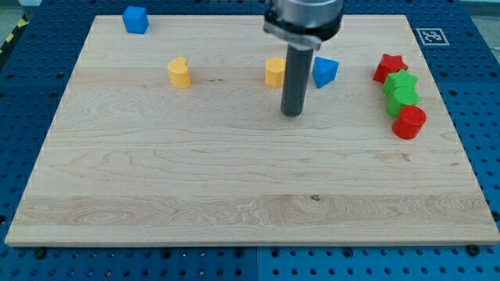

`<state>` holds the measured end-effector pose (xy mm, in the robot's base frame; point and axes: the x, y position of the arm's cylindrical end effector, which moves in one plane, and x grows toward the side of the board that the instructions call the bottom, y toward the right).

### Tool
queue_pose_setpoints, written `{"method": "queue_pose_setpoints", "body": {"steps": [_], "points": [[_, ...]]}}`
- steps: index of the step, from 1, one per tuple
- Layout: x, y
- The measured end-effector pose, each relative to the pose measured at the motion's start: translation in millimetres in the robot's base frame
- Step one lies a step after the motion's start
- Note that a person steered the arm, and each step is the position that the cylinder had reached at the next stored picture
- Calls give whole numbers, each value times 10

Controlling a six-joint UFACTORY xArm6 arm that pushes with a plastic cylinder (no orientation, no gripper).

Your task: Point your arm at yellow heart

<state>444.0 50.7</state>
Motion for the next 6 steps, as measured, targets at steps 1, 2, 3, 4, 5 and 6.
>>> {"method": "queue_pose_setpoints", "body": {"steps": [1,2,3,4,5,6], "points": [[225,-143],[147,-653],[68,-1169],[65,-1211],[-117,-1366],[-450,-1548]]}}
